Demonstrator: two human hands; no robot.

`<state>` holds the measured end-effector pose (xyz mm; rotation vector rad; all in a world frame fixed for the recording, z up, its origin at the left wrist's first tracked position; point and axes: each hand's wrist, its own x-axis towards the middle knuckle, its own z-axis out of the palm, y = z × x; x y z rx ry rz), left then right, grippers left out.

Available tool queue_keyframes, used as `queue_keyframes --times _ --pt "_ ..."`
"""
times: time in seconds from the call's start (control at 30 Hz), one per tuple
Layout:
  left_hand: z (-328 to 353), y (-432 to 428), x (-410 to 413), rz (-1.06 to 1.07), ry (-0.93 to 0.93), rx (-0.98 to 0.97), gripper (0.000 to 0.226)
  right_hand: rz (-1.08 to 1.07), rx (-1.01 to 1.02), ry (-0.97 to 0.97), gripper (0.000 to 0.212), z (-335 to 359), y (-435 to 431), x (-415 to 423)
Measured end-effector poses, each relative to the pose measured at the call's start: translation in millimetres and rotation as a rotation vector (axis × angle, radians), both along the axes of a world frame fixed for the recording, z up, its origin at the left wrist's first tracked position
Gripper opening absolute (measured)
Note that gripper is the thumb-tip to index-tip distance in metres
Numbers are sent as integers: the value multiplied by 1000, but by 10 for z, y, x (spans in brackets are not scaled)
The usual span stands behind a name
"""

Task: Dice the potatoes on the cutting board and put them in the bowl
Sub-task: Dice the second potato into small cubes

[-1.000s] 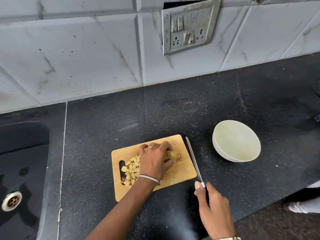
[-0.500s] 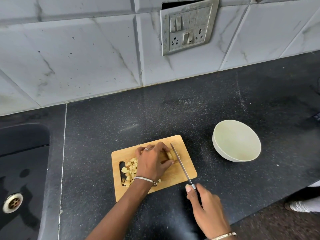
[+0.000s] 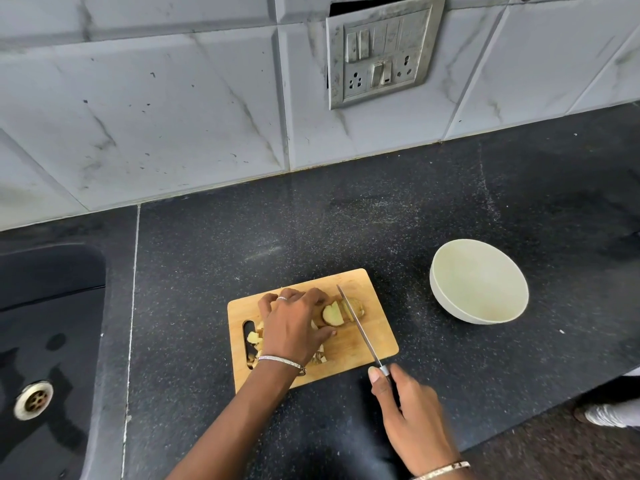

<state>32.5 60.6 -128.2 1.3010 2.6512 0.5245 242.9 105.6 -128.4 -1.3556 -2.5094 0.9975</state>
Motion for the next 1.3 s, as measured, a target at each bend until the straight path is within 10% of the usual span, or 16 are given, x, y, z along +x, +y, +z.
queue_keyframes --times 1.3 --pt "12 87 20 66 -36 -36 36 16 -61 -246 39 95 -97 -521"
